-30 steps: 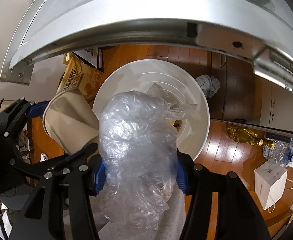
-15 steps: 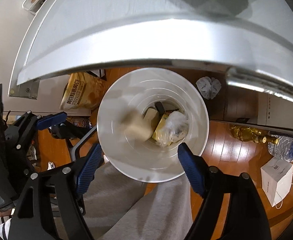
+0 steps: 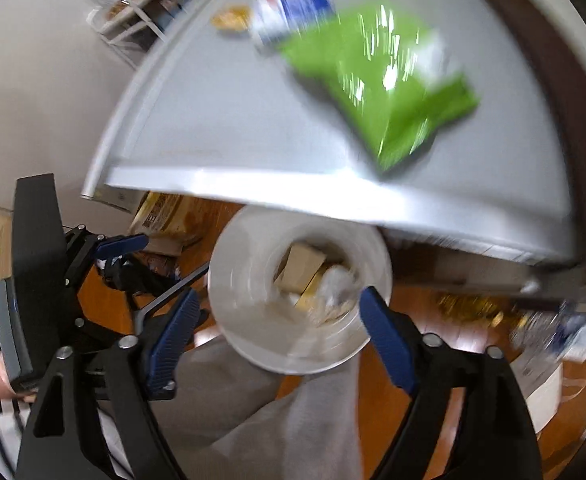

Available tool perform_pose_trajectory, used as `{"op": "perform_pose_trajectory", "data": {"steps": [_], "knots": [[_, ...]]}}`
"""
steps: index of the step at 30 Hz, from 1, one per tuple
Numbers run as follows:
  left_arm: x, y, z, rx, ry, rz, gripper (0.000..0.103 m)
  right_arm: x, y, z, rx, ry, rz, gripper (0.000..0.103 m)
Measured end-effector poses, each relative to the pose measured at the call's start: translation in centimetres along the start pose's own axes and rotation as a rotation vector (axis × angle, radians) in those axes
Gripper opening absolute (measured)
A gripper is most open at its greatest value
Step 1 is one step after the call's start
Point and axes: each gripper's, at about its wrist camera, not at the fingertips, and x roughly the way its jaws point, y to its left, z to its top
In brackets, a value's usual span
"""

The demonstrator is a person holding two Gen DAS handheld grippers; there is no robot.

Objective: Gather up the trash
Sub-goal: 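Raise both tools from the bin back over the counter, then close left tool on the gold foil butter tub while right tool grips the green snack bag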

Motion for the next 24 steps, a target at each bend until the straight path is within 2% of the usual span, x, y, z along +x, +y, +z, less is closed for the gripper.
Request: {"op": "perform_pose_trajectory", "data": {"steps": [3,7,11,15,20,24], "knots": [[-3.7,0.1,0.4,-0.01,-0.087,-0.003,0.099,-3.6,0.5,1.2,-0.076,-0.122,-0.07,0.096],[-7.0,1.3,2.0,-0.041,-0.174,0.016,0.099,-4.9,-0.2,4.1,-0.143,-0.187,-0.163,0.098],[-8.7,4.3,4.1,-0.137,-0.237,-0.024,0.099,-3.8,-1.2,7.6,-0.215,-0.171,-0.226,0.098],[-9.0,6.5,5.1,-0.219,-0.26,-0.061,0.099,-1.5,-1.0,9.7,-0.292,-0.116,-0.255,0.098],[-9.1,7.9,6.6,-0.241,-0.273,-0.066,0.099,1.6,-1.3,11.4,-0.378,-0.045,-0.299,0.097],[-8.6,8.4,7.6,-0.225,-0.271,-0.06,0.099,3.0,-2.0,12.1,-0.37,0.012,-0.272,0.075]]}}
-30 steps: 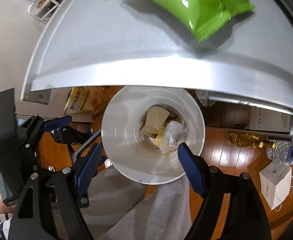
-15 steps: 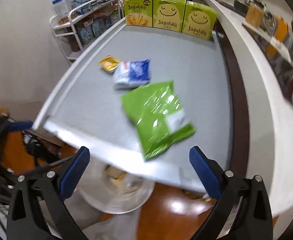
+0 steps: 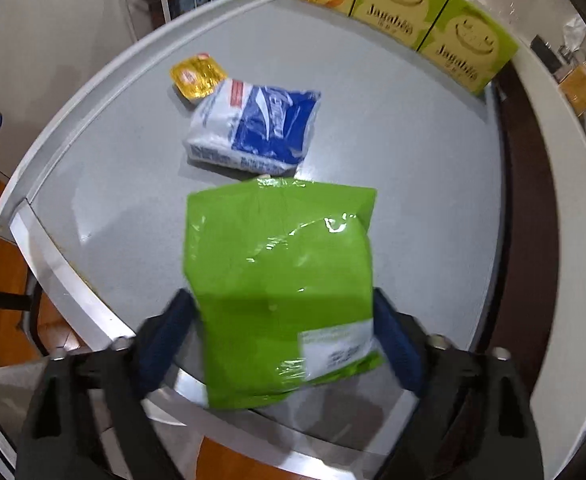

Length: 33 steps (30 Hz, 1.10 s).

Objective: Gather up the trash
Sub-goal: 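Close left tool on the gold foil butter tub while right tool grips the green snack bag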

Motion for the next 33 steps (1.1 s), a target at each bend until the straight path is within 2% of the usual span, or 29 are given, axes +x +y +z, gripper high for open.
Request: {"op": "perform_pose_trajectory", "data": {"steps": [7,12,16,21,29,32,33], "knots": [[2.1,-0.3,2.1,0.041,0.028,-0.006,0.099,-0.4,-1.9,0.1,0.152,-0.015,0.124,0.071],[4.8,-0.6,4.4,0.087,0.067,0.023,0.099,-1.2,-3.6,-0.8,0.291,-0.024,0.153,0.071],[7.4,-0.5,6.4,0.109,0.085,0.028,0.099,-1.0,-4.4,-1.3,0.358,-0.023,0.138,0.071],[9.9,-0.8,8.2,0.159,0.109,0.069,0.099,-0.9,-3.8,-1.4,0.374,-0.024,0.099,0.071],[12.2,-1.0,9.4,0.182,0.134,0.087,0.099,0.1,-5.4,0.6,0.387,-0.036,0.021,0.072],[12.6,-1.5,9.6,0.205,0.124,0.117,0.099,0.7,-5.8,1.5,0.378,-0.015,0.02,0.08],[12.6,-1.6,9.6,0.213,0.117,0.12,0.099,1.0,-5.7,1.9,0.364,-0.006,0.006,0.085]]}}
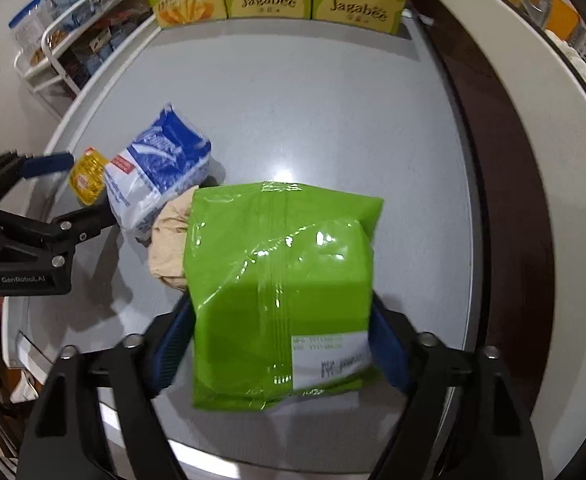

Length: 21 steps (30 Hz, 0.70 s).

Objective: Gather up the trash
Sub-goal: 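Close left tool on the gold foil butter tub while right tool grips the green snack bag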

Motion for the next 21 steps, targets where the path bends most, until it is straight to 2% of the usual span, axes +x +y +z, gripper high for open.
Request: {"op": "perform_pose_trajectory", "data": {"steps": [1,3,4,5,9,10,11,13,18,20,21], "knots": [[-0.1,-0.1,0.1,0.007,-0.011,0.004,0.099,0.2,0.3,0.4,-0.015,0.001,-0.027,0.092],[-0.3,-0.5,0.0,0.027,-0.04,0.016,0.097,0.2,0.6,0.6,-0.032,-0.018,-0.061,0.095],[-0.4,-0.6,-0.1,0.034,-0.051,0.004,0.092,0.1,0.6,0.7,-0.033,-0.025,-0.065,0.095],[-0.6,-0.7,-0.2,0.036,-0.054,-0.013,0.086,0.0,0.5,0.7,-0.024,-0.03,-0.054,0.096],[-1.0,-1.3,-0.6,0.059,-0.05,-0.033,0.08,-0.1,-0.1,0.5,0.037,-0.027,0.031,0.098],[-1.2,-1.6,-0.8,0.067,-0.051,-0.041,0.075,-0.1,-0.3,0.4,0.057,-0.024,0.055,0.098],[-1.4,-1.7,-1.0,0.074,-0.053,-0.051,0.071,0.0,-0.4,0.3,0.068,-0.022,0.065,0.098],[-1.9,-2.0,-1.7,0.076,-0.045,-0.071,0.069,0.5,0.0,0.3,0.085,-0.014,0.069,0.098],[-2.4,-1.0,-2.7,0.022,-0.054,-0.068,0.071,-0.1,0.3,0.0,0.072,-0.044,0.03,0.098],[-2.5,-0.3,-2.4,-0.032,-0.059,-0.064,0.087,-0.3,0.1,0.3,0.084,-0.054,0.021,0.098],[-2.5,0.1,-2.0,-0.076,-0.064,-0.056,0.087,-0.2,0.0,0.5,0.099,-0.053,0.029,0.098]]}}
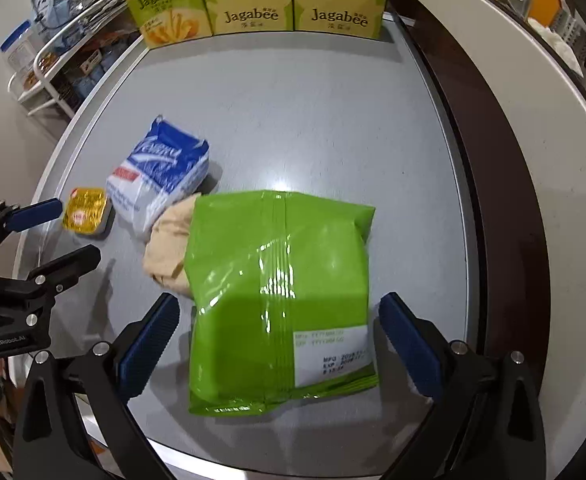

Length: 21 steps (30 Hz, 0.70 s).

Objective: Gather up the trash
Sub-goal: 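Close left tool on the gold foil butter tub while right tool grips the green snack bag, then carry the butter tub in left tool and green bag in right tool over the bin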

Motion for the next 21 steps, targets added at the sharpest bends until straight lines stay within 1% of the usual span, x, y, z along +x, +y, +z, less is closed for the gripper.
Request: {"op": "perform_pose_trajectory", "data": {"steps": [3,5,6,7,10,13,15,17,18,19,21], "knots": [[0.0,0.5,0.7,-0.102,-0.011,0.034,0.087,0.0,-0.5,0.1,0.063,-0.006,0.017,0.098],[0.3,0.2,1.0,-0.133,0.0,0.051,0.087,-0.1,-0.4,0.0,0.087,-0.013,0.019,0.098],[0.6,0.1,1.1,-0.136,0.005,0.054,0.086,-0.1,-0.4,-0.1,0.092,-0.013,0.02,0.098],[0.8,-0.2,1.1,-0.134,0.008,0.06,0.084,-0.2,-0.4,-0.2,0.093,-0.014,0.019,0.098],[1.4,-0.9,0.9,-0.113,0.028,0.096,0.066,0.2,0.1,-0.3,0.084,-0.004,-0.004,0.091],[1.2,-1.2,0.7,-0.092,0.019,0.115,0.062,0.5,-0.2,-0.5,0.095,0.006,0.009,0.091],[1.0,-1.4,0.7,-0.08,0.011,0.119,0.054,0.6,-0.4,-0.5,0.101,0.01,0.018,0.09],[0.9,-1.3,0.7,-0.084,0.01,0.107,0.053,0.6,-0.5,-0.5,0.095,0.013,0.017,0.086],[1.0,-1.2,0.7,-0.086,0.009,0.1,0.053,0.5,-0.5,-0.5,0.089,0.007,0.012,0.08],[1.0,-1.1,0.6,-0.088,0.008,0.092,0.053,0.4,-0.4,-0.5,0.086,0.005,0.01,0.077],[1.0,-0.8,0.6,-0.093,0.009,0.082,0.053,0.2,-0.6,-0.6,0.085,0.008,0.026,0.073]]}}
